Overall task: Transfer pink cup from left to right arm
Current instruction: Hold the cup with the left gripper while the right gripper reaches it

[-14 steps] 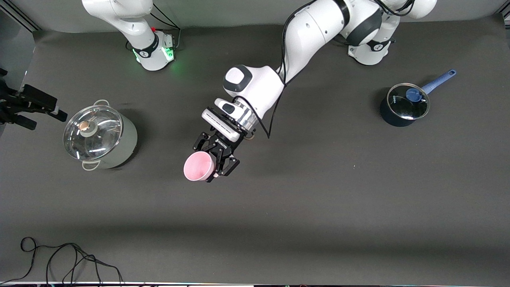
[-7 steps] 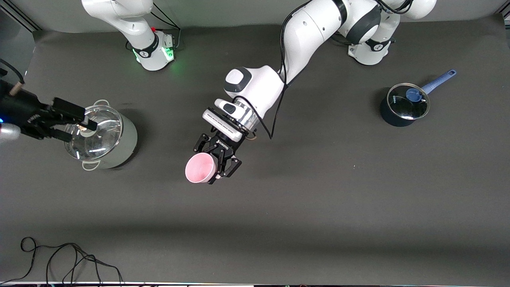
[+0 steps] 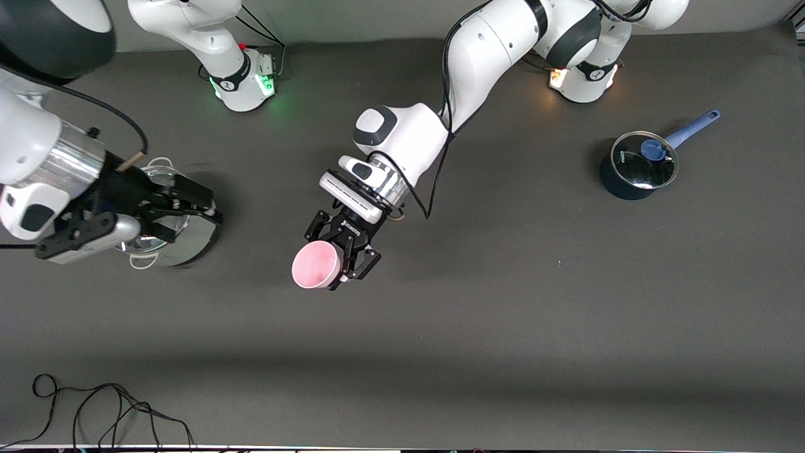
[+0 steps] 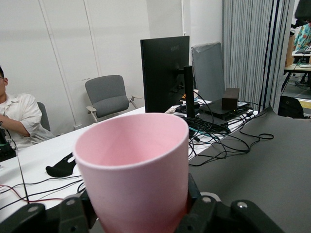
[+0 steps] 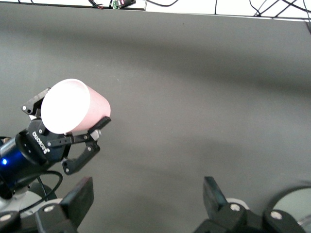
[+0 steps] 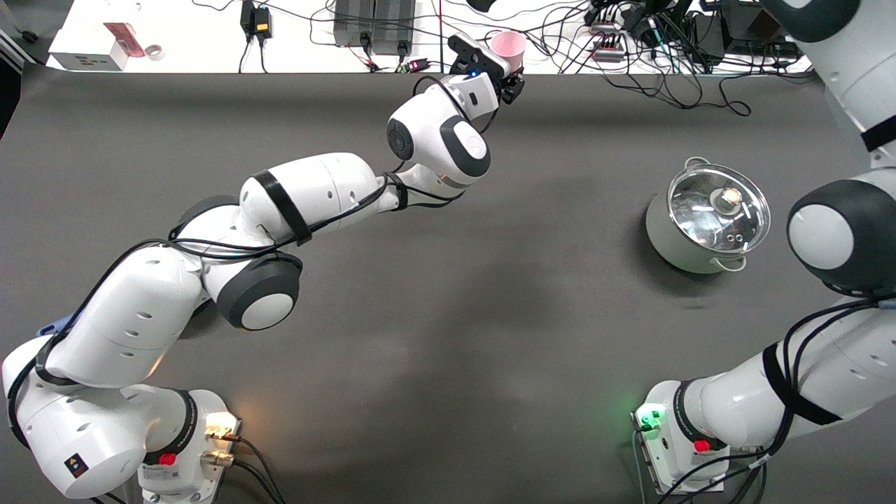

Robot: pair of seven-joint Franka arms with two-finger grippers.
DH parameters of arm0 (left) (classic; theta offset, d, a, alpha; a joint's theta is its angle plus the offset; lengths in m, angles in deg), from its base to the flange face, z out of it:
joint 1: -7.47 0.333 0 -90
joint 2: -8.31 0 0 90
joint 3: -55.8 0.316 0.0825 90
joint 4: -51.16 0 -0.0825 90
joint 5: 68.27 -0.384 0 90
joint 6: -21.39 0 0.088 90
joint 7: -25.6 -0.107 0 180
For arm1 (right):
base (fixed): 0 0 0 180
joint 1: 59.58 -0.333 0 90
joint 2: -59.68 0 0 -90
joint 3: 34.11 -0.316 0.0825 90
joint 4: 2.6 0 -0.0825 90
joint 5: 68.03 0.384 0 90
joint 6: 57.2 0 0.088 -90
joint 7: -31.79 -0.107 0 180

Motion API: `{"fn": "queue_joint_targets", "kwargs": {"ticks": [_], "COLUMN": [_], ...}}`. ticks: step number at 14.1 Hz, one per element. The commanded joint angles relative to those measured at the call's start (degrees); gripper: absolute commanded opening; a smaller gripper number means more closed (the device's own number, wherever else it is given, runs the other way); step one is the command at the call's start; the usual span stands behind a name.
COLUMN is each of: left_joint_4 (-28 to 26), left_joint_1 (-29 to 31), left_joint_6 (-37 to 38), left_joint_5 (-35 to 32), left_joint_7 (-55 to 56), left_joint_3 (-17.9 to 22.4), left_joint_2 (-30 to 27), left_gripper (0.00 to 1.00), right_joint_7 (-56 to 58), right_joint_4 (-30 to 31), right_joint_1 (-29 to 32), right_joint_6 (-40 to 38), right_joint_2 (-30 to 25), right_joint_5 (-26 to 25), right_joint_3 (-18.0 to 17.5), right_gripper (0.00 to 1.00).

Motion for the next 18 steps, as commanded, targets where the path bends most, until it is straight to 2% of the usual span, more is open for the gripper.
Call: {"fn": "queue_joint_targets", "kwargs": {"ticks": [1, 4, 7, 11, 18], "left_joint_4": [0.8, 0.8, 0.8, 0.8, 0.8], "left_joint_1": [-0.8, -0.8, -0.8, -0.8, -0.8], "left_joint_6": [0.0, 0.1, 0.1, 0.1, 0.1], "left_joint_5": [0.2, 0.2, 0.2, 0.2, 0.2], "left_joint_7": [1.1, 1.1, 1.1, 1.1, 1.1], "left_joint_3": [1.3, 1.2, 1.2, 1.2, 1.3], "left_joint_2": [0.2, 0.2, 0.2, 0.2, 0.2], "left_gripper": [0.0, 0.0, 0.0, 0.0, 0.0], "right_joint_7": [-1.1, -4.2, -12.7, -16.1, -18.5], "right_joint_4": [-5.4, -7.6, -13.8, -16.7, -16.5], "right_joint_1": [-1.5, -3.6, -5.5, -7.6, -10.8], "right_joint_6": [0.1, 1.7, 1.8, 2.5, 3.4], "right_joint_2": [4.6, 7.4, 12.6, 16.0, 18.2], "right_joint_5": [-0.7, -1.6, -4.2, -6.0, -8.6], "right_joint_3": [0.4, 0.6, 0.5, 0.6, 0.6], "right_gripper": [1.0, 1.0, 1.0, 1.0, 1.0]}}
